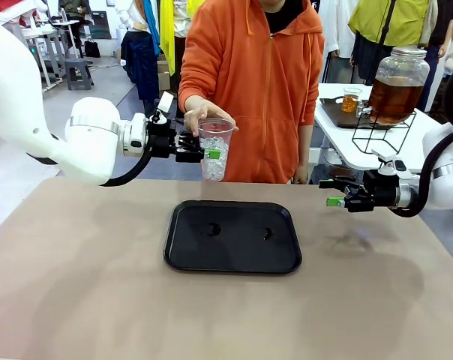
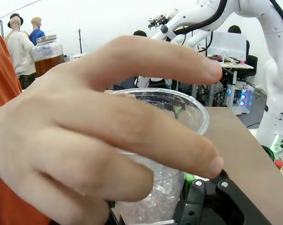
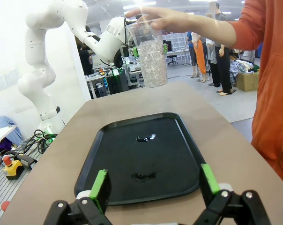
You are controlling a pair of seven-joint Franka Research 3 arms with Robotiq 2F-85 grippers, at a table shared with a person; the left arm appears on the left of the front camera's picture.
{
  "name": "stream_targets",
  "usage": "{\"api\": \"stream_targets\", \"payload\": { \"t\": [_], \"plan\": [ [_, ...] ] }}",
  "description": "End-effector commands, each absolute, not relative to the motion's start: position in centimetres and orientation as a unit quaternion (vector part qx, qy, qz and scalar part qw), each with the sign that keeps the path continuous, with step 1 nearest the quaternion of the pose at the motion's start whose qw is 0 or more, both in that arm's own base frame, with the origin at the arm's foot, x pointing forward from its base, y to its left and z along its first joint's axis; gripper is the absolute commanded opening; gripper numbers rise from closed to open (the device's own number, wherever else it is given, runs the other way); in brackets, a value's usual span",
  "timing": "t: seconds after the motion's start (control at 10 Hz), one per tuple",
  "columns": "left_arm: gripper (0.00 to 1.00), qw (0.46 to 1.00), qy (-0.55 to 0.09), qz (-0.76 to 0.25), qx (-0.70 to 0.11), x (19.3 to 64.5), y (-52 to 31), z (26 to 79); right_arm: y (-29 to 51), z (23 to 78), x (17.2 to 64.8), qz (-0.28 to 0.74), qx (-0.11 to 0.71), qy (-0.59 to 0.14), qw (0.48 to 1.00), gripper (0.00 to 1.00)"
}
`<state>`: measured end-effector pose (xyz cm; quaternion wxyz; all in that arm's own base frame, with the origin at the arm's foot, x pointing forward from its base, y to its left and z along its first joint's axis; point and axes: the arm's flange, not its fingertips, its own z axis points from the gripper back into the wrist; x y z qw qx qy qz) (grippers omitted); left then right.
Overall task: Pour the drink into the iced cup.
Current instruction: Open the gripper to release the iced cup you were holding.
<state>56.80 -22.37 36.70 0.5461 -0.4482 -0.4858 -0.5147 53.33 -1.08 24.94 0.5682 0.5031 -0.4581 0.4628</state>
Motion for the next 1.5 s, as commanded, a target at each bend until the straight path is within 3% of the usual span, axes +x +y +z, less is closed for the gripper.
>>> {"api": "stream_targets", "payload": {
  "t": [0.0, 1.2, 1.4],
  "plan": [
    [0.65, 0.535, -0.496, -0.513, -0.452, 56.61, -22.38, 37.10, -0.92, 25.24, 53.38, 0.463, 0.504, -0.459, 0.567, 1.00],
    [0.65, 0.545, -0.487, -0.515, -0.449, 56.81, -22.38, 36.79, -0.92, 25.24, 53.38, 0.463, 0.504, -0.459, 0.567, 1.00],
    [1.00, 0.550, -0.486, -0.508, -0.452, 56.70, -21.65, 36.72, -0.92, 25.24, 53.38, 0.463, 0.504, -0.459, 0.567, 1.00]
  ]
}}
